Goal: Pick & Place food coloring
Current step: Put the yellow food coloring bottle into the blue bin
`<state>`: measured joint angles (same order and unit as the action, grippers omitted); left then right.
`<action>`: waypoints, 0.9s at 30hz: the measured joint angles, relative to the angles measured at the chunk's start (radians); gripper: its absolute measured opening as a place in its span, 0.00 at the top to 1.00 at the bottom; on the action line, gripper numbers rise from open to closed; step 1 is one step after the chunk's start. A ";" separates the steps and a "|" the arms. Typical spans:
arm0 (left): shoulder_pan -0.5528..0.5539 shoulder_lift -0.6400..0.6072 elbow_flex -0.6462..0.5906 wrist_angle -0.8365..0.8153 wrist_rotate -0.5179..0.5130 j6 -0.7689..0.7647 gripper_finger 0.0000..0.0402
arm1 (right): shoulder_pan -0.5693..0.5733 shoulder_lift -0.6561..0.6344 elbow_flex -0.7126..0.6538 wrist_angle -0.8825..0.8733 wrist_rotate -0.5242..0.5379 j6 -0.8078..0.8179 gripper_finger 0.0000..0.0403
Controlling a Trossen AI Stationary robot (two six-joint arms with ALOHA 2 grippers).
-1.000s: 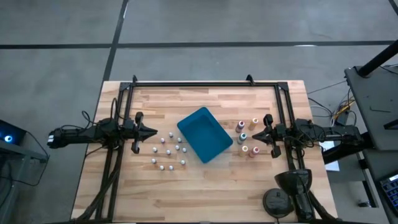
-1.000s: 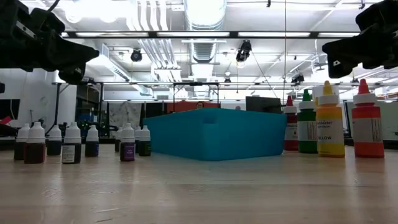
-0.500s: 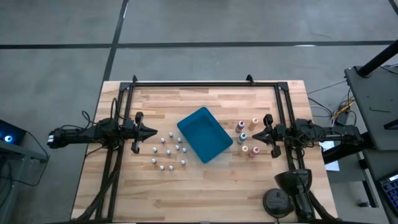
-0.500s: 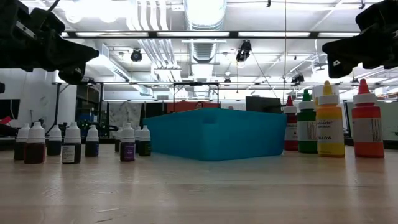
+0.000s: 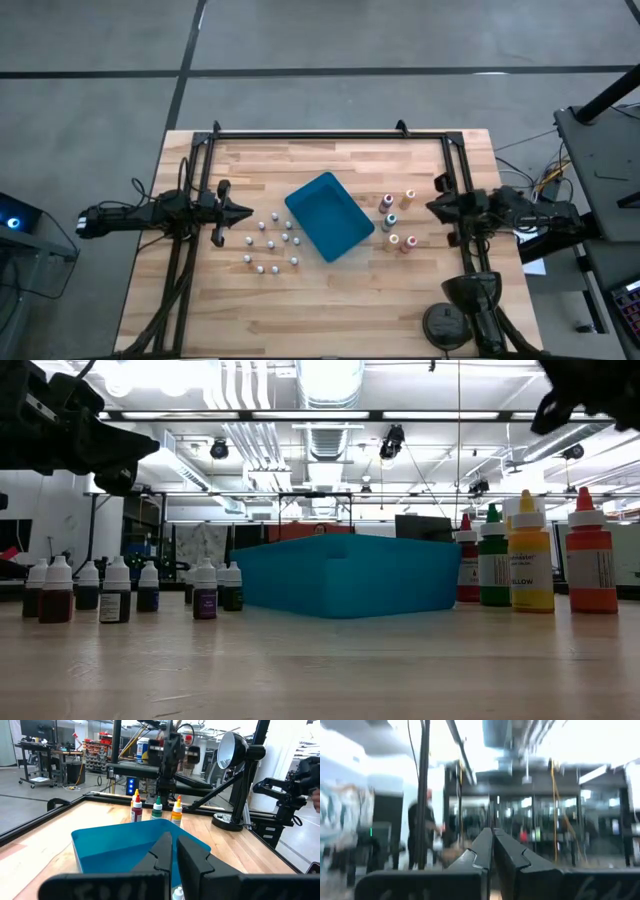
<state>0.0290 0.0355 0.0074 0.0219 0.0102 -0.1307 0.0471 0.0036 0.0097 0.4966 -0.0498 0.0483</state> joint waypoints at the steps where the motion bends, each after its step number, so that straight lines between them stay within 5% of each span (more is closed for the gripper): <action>1: 0.000 0.000 0.000 0.000 0.000 0.000 1.00 | 0.000 0.000 0.000 0.040 0.000 0.000 0.98; 18: 0.000 0.000 0.000 0.000 0.000 0.000 1.00 | 0.000 0.000 0.010 0.711 0.191 -0.018 0.98; 27: 0.000 0.000 0.000 0.000 0.000 0.000 1.00 | 0.000 0.013 0.206 0.735 0.191 -0.053 0.98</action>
<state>0.0289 0.0356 0.0072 0.0221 0.0102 -0.1307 0.0471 0.0165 0.2158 1.2317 0.1413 -0.0049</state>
